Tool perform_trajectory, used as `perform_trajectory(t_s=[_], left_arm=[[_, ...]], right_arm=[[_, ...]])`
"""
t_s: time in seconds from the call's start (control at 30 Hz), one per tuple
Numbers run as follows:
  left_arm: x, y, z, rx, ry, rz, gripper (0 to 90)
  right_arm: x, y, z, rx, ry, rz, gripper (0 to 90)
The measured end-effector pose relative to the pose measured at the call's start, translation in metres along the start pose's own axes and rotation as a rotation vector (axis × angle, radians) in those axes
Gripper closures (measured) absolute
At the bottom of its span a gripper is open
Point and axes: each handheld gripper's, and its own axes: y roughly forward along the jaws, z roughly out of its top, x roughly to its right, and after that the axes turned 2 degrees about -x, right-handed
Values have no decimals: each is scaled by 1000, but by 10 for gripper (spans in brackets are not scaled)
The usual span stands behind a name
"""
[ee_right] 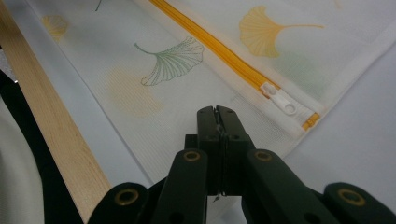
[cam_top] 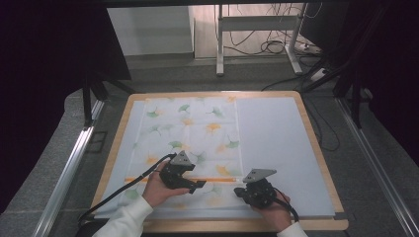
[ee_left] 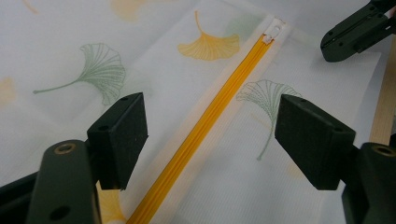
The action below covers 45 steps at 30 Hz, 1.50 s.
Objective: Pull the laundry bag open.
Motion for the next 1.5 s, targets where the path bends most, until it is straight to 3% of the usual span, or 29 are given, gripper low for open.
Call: perform_trajectory(t_s=[0.33, 0.73, 1.1, 1.5], left_arm=[[6, 13, 13, -7, 21, -14, 276], [14, 26, 26, -20, 67, -2, 296], [15, 38, 32, -24, 60, -5, 312], [30, 58, 51, -48, 139, -14, 325]], right_arm=[[0, -8, -8, 20, 35, -15, 884], [-1, -3, -8, -2, 19, -11, 884], [0, 1, -7, -16, 18, -13, 884], [1, 3, -8, -31, 13, -12, 884]])
